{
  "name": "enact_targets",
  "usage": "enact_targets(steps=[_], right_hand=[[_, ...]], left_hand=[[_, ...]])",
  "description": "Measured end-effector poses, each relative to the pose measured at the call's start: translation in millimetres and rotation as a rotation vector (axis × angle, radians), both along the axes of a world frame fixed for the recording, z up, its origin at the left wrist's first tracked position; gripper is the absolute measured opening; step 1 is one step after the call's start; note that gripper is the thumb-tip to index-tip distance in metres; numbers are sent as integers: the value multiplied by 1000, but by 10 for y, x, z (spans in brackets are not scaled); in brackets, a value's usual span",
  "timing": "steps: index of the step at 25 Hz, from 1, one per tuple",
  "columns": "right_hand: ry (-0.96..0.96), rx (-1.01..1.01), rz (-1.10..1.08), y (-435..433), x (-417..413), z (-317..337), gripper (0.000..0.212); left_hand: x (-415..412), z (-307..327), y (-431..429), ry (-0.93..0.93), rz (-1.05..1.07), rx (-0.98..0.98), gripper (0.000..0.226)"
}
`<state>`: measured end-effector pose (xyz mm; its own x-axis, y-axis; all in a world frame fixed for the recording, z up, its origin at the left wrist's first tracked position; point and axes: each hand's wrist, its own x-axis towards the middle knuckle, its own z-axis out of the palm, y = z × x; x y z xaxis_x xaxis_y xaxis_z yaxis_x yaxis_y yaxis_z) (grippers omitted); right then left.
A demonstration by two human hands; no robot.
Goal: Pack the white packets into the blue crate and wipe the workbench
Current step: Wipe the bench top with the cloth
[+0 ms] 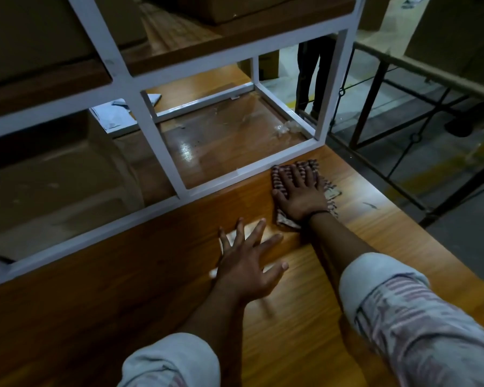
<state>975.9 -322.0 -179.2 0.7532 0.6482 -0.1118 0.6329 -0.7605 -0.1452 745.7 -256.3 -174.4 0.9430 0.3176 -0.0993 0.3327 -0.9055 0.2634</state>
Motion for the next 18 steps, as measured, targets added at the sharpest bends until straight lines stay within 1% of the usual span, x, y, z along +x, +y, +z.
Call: enact_targets(steps=[3, 4, 5, 6, 9, 10, 11, 12, 15, 16, 18], right_hand=[[-17, -16, 243, -7, -147, -17, 69], [-19, -10, 286, -59, -112, -26, 69], [-20, 0, 281, -112, -37, -32, 68], [-16, 1, 225, -173, 58, -40, 68], [-1, 3, -80, -319, 274, -39, 70], [6, 7, -142, -325, 262, -35, 70], [9, 13, -157, -310, 182, -26, 71], [2, 19, -122, -291, 54, -29, 71], [-18, 8, 110, -372, -350, -26, 70], [-23, 3, 151, -454, -388, -9, 70], [-47, 2, 123, -677, -269, -5, 69]], left_hand=[[11, 10, -3, 13, -2, 11, 68], [8, 14, -8, 11, -3, 9, 68], [1, 13, -11, 3, -1, 3, 67], [-6, 9, -15, -6, 2, -5, 66], [-14, 8, -22, -23, 5, -16, 65], [-9, 14, -21, -20, 5, -15, 65], [-6, 16, -19, -16, 6, -14, 65], [-7, 15, -19, -15, 7, -11, 66], [-15, 10, -23, -10, 9, -2, 67], [-20, 7, -18, -8, 10, -5, 67], [-25, -1, -6, -14, 7, -13, 66]])
